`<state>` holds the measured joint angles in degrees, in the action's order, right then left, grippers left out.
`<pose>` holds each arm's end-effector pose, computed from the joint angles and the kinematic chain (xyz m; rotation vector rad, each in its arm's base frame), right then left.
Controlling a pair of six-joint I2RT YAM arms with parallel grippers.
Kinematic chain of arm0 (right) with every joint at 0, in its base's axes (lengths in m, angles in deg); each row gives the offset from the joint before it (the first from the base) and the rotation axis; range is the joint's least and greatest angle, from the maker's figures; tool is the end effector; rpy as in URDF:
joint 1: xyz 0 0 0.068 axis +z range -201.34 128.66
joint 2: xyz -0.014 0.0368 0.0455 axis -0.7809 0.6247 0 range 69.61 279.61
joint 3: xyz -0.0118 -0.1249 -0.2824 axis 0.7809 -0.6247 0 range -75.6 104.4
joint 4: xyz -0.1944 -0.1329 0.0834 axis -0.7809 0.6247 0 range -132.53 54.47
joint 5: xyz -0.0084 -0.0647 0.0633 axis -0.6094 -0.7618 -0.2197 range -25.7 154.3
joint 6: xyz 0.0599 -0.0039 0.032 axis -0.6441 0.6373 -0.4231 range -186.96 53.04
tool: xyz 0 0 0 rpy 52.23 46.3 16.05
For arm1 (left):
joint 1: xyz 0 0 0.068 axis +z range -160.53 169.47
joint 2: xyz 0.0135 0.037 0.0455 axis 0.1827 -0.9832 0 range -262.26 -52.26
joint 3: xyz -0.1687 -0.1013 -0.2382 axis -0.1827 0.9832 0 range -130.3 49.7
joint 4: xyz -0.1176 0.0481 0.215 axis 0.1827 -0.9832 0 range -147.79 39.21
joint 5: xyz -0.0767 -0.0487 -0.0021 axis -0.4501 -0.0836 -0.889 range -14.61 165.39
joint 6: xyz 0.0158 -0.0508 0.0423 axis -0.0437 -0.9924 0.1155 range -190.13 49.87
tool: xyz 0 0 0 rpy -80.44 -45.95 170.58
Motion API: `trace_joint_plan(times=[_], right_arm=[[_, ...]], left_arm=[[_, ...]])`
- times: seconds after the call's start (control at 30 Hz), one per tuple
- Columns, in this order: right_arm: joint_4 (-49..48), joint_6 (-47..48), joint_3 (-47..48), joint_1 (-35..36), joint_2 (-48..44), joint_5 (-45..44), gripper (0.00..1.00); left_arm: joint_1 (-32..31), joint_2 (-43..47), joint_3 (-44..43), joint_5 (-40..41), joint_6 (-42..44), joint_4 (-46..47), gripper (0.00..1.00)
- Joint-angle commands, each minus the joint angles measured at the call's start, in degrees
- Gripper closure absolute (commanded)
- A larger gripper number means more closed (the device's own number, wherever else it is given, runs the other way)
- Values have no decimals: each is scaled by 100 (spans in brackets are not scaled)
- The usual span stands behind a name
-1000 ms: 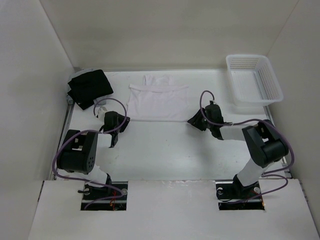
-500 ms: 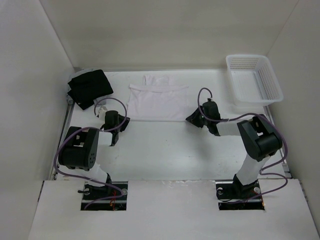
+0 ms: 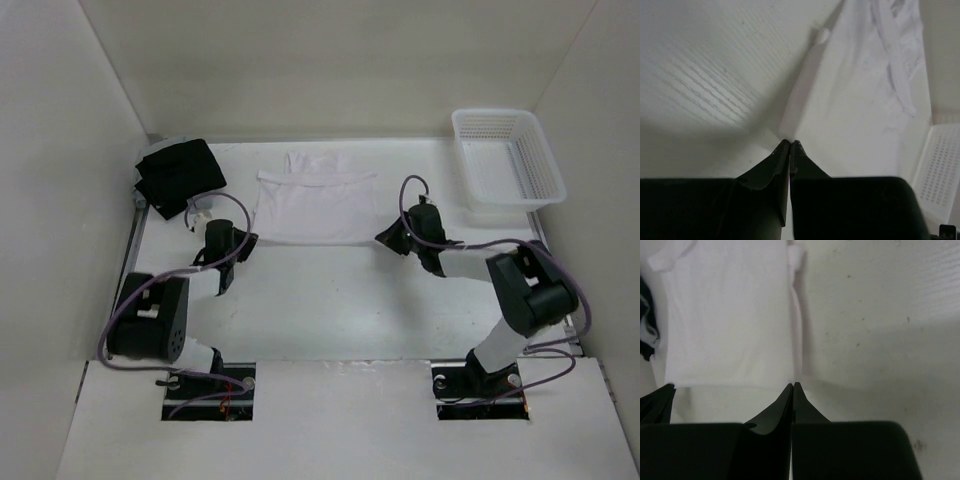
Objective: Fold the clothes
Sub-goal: Fold the tank top
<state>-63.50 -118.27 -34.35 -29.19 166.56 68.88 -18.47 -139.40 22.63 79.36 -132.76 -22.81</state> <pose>0.3156 0.1332 0.1811 0.5305 2.2306 0.7915 0.2796 -0.0351 0.1745 -1.0476 1.9343 -0.6407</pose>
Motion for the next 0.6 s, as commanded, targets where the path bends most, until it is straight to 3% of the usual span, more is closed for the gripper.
trace_joint_plan(times=[0.0, 0.17, 0.27, 0.4, 0.57], right_arm=[[38, 340, -275, 223, -1472, -211, 100], [1882, 920, -487, 811, -4073, -948, 100], [3174, 1009, -259, 1399, -5524, -1511, 100], [4625, 869, 399, 2515, -6617, -2310, 99], [5138, 824, 814, 3528, -6567, -3068, 98]], left_arm=[[-36, 1782, 140, -107, 295, -563, 100], [-150, 4814, -227, -37, 734, -2926, 100], [-334, 6038, -807, 87, 858, -4245, 100], [-624, 6735, -1581, 87, 814, -5241, 100], [-809, 6657, -1671, 148, 788, -5410, 100]])
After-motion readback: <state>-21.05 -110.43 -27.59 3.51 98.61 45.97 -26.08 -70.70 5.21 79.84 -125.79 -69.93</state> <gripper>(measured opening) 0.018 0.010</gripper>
